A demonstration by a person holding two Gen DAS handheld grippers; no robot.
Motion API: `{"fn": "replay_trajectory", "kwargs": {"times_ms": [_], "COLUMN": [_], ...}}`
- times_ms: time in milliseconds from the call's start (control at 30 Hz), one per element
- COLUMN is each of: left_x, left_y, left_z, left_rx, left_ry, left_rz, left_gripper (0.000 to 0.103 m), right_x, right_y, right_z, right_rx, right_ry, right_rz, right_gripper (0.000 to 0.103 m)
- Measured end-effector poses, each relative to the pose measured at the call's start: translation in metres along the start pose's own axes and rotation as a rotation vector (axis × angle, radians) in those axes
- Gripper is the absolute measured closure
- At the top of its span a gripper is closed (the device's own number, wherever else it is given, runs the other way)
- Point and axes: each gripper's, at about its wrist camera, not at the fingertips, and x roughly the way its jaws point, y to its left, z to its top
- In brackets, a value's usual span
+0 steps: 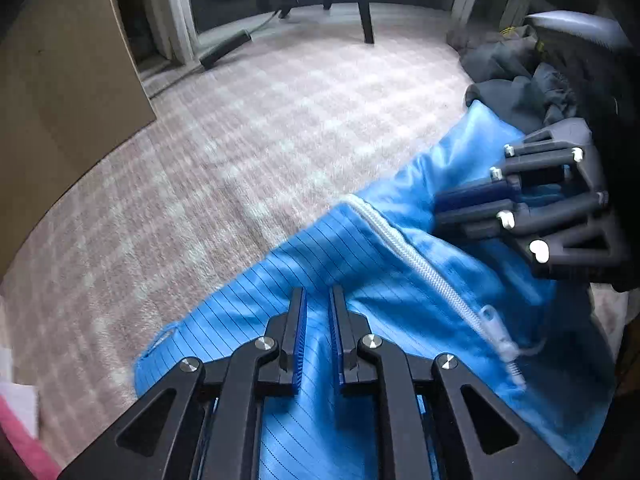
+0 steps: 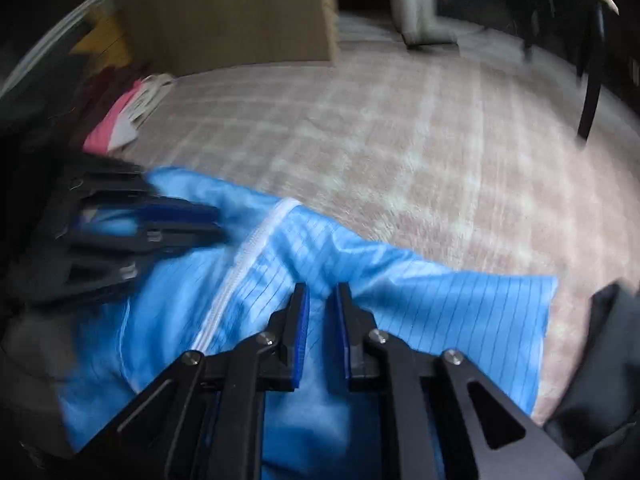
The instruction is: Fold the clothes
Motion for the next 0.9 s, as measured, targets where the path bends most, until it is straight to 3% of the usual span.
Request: {"fn": "replay_trajectory", "kwargs": {"times_ms": [67,133,167,200,233,300,400,467,533,567,600,633,700,800,867,900], "left_x": [-0.014,-0.041,-0.045,-0.034,-0.024,0.003,0.037,0.046,0.050,0.051,0.053,0.055,0.075,0.109,0.149,0.169], "left_y": [0.016,0.017,0.012,0.009,0.006,0.004,0.019,0.026,0.030,0.031,0.033,0.035,0.038,0.046,0.044,0.043], "left_z": [-0.007,-0.025,-0.030,-0.039,-0.048,-0.067,-0.085,-0.088,-0.090,-0.091,-0.093,-0.094,-0.094,-0.084,-0.075,-0.073], "left_rx": [-0.072,-0.097,-0.104,-0.102,-0.100,-0.099,-0.166,-0.238,-0.317,-0.356,-0.395,-0.434,-0.493,-0.589,-0.594,-0.592], "left_ry": [-0.006,-0.074,-0.077,-0.050,-0.022,0.051,0.080,0.069,0.011,-0.018,-0.047,-0.076,-0.083,-0.113,-0.081,-0.048], "left_rz": [0.024,0.007,0.001,-0.001,-0.004,0.024,0.033,0.033,0.032,0.032,0.031,0.031,0.012,-0.015,0.067,0.055], "left_gripper": [0.096,0.095,0.095,0.094,0.088,0.089,0.092,0.094,0.085,0.079,0.063,0.050,0.049,0.049,0.049,0.050], "right_x": [-0.024,-0.047,-0.058,-0.066,-0.062,-0.052,-0.035,-0.052,-0.078,-0.086,-0.091,-0.087,-0.078,-0.062,-0.059,-0.055], "right_y": [0.001,0.002,-0.007,-0.017,-0.026,-0.043,-0.042,-0.043,-0.053,-0.059,-0.066,-0.070,-0.076,-0.070,-0.061,-0.052], "right_z": [-0.007,-0.013,-0.018,-0.024,-0.035,-0.056,-0.090,-0.095,-0.098,-0.100,-0.103,-0.104,-0.107,-0.107,-0.108,-0.107], "right_rx": [-0.012,-0.020,0.003,0.030,0.089,0.200,0.196,0.193,0.258,0.302,0.355,0.381,0.429,0.437,0.391,0.348], "right_ry": [-0.040,-0.079,-0.096,-0.108,-0.087,-0.043,0.037,0.044,-0.013,-0.041,-0.081,-0.084,-0.087,-0.046,-0.051,-0.043], "right_rz": [-0.015,-0.033,-0.079,-0.117,-0.088,-0.032,-0.047,-0.047,-0.076,-0.087,-0.073,-0.052,-0.011,-0.050,-0.096,-0.128], "right_gripper": [0.089,0.089,0.089,0.089,0.089,0.089,0.090,0.090,0.077,0.054,0.036,0.034,0.034,0.034,0.033,0.031]}}
